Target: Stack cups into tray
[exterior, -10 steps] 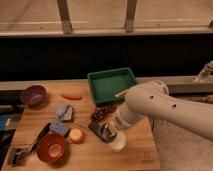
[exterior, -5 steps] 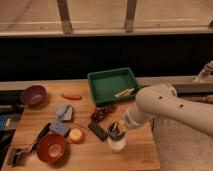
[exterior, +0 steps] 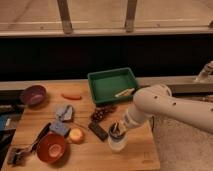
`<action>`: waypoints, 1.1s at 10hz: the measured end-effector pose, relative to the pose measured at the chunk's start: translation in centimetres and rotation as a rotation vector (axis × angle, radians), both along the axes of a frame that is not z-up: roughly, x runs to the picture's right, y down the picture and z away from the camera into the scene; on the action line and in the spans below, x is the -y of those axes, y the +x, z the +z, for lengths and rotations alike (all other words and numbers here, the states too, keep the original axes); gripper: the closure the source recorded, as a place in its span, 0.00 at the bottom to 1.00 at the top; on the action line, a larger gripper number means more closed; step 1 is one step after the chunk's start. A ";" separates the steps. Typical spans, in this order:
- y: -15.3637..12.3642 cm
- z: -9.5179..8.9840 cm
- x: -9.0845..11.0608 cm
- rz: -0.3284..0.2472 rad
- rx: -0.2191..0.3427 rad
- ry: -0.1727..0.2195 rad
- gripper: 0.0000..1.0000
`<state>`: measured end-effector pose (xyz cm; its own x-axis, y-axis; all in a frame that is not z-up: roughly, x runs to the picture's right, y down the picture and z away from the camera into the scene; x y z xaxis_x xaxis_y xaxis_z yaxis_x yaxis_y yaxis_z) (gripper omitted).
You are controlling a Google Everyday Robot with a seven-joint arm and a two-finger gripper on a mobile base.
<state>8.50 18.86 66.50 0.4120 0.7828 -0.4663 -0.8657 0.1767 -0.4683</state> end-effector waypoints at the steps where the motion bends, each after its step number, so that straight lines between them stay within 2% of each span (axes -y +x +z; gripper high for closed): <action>1: 0.0 0.2 -0.2 -0.002 -0.007 -0.008 0.72; 3: 0.1 0.5 -0.5 -0.005 -0.020 -0.020 0.50; 5: 0.2 0.7 -0.9 -0.003 -0.026 -0.030 0.34; 11: -0.2 1.1 -1.5 -0.012 -0.026 -0.045 0.33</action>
<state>8.33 20.38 67.56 0.4085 0.7558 -0.5117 -0.8756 0.1661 -0.4536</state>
